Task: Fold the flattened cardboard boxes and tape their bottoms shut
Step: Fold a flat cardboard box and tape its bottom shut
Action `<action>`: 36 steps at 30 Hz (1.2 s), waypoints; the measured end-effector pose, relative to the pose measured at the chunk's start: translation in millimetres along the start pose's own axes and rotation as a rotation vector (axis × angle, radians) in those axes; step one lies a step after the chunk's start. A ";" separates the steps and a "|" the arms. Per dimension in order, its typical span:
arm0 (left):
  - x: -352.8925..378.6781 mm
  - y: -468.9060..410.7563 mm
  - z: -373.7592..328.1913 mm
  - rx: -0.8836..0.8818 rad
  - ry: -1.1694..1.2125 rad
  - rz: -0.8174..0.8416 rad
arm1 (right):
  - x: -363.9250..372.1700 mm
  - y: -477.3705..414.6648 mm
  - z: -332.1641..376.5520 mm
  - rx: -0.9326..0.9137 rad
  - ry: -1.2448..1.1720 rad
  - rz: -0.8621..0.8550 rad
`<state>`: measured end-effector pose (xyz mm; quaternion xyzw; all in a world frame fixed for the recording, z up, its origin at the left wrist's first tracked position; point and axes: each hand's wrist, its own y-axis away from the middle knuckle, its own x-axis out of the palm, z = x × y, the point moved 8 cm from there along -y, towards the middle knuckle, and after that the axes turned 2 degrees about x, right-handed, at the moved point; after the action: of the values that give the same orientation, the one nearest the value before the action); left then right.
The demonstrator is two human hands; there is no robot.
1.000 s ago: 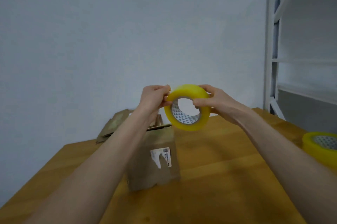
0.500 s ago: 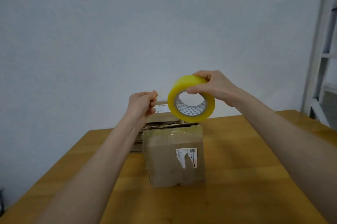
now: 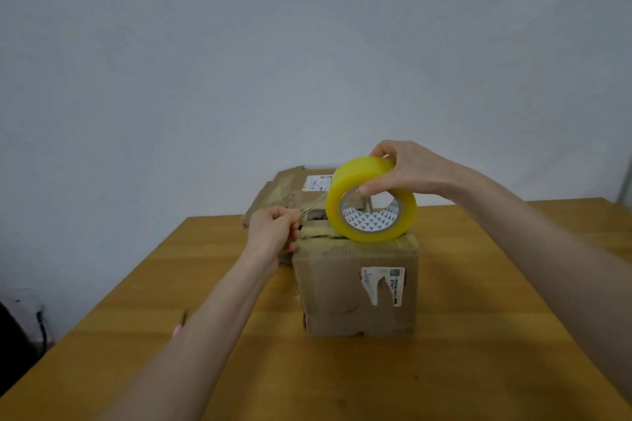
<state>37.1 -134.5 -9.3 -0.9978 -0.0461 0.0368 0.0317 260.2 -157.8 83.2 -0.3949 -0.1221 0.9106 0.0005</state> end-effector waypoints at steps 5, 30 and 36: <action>-10.9 -0.5 15.0 -0.019 -0.003 -0.046 | 19.8 16.8 -31.4 0.058 -0.363 0.044; -13.2 4.2 3.9 0.368 -0.809 -0.071 | 7.9 18.5 -3.5 -0.057 -0.189 -0.073; 64.0 41.8 -8.2 0.648 -0.962 0.439 | 16.0 26.1 -38.0 0.079 -0.406 -0.106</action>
<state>105.1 -170.5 -8.4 -0.7952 0.1644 0.5004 0.3005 279.0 -173.1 40.8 -0.1962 -0.1044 0.9742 0.0394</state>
